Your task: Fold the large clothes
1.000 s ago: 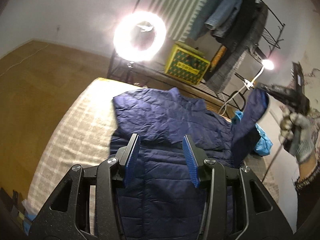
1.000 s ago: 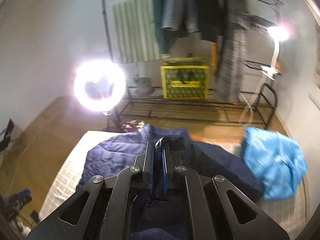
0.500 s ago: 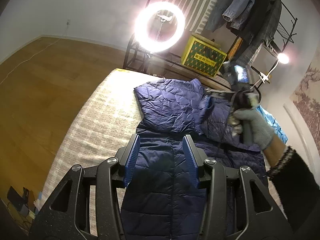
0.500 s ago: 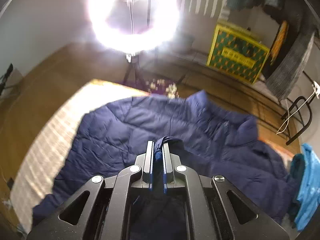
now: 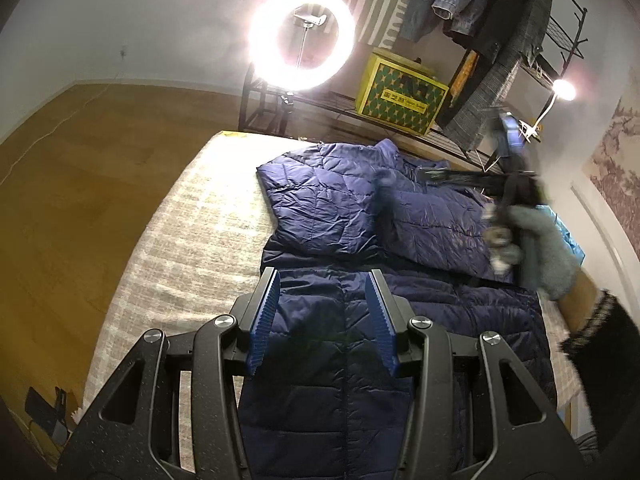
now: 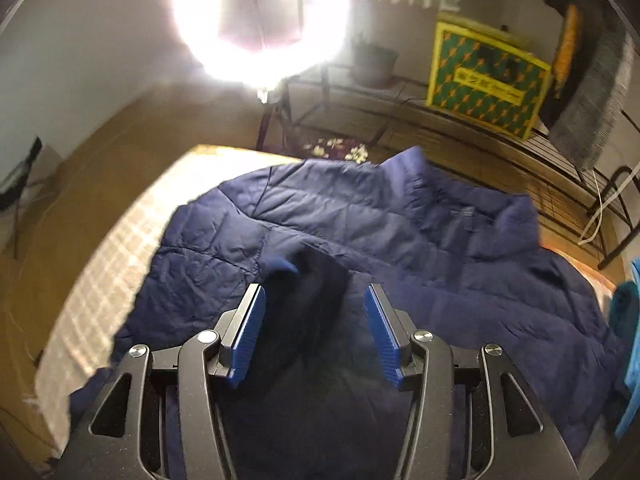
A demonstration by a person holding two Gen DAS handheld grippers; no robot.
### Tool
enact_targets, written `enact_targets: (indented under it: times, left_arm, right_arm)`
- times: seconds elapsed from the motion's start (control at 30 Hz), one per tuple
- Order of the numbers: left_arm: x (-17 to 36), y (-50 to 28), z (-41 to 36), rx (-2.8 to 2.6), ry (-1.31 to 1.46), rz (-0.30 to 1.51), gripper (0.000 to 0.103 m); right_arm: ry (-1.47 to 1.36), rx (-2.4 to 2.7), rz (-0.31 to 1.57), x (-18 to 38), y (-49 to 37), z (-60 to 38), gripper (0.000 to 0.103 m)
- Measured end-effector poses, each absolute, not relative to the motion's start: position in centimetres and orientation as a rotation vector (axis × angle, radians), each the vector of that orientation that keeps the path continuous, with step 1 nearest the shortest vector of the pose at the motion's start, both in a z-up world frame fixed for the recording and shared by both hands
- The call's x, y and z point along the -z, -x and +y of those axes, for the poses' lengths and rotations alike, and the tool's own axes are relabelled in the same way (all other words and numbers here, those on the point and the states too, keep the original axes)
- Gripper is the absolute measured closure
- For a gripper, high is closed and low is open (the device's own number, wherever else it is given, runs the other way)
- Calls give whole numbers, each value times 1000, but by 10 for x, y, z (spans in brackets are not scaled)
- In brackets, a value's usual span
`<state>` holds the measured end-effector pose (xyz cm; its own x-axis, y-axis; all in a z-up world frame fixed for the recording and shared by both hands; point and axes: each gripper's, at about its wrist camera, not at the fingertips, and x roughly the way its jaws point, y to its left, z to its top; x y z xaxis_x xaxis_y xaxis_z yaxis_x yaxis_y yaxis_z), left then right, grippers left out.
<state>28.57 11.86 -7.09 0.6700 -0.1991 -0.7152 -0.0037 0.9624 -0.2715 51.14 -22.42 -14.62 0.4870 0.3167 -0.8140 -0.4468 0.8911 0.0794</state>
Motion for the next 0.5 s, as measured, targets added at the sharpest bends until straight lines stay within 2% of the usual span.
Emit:
enact_targets:
  times: [0.23, 0.43, 0.5]
  left_arm:
    - [84, -262, 139, 75, 254, 844, 58]
    - [118, -231, 166, 49, 346, 925, 58]
    - [131, -221, 169, 54, 374, 966, 58]
  right_arm:
    - [19, -450, 841, 77, -436, -325, 52]
    - [8, -446, 772, 55, -337, -410, 52]
    - [-2, -438, 773, 55, -308, -431, 48]
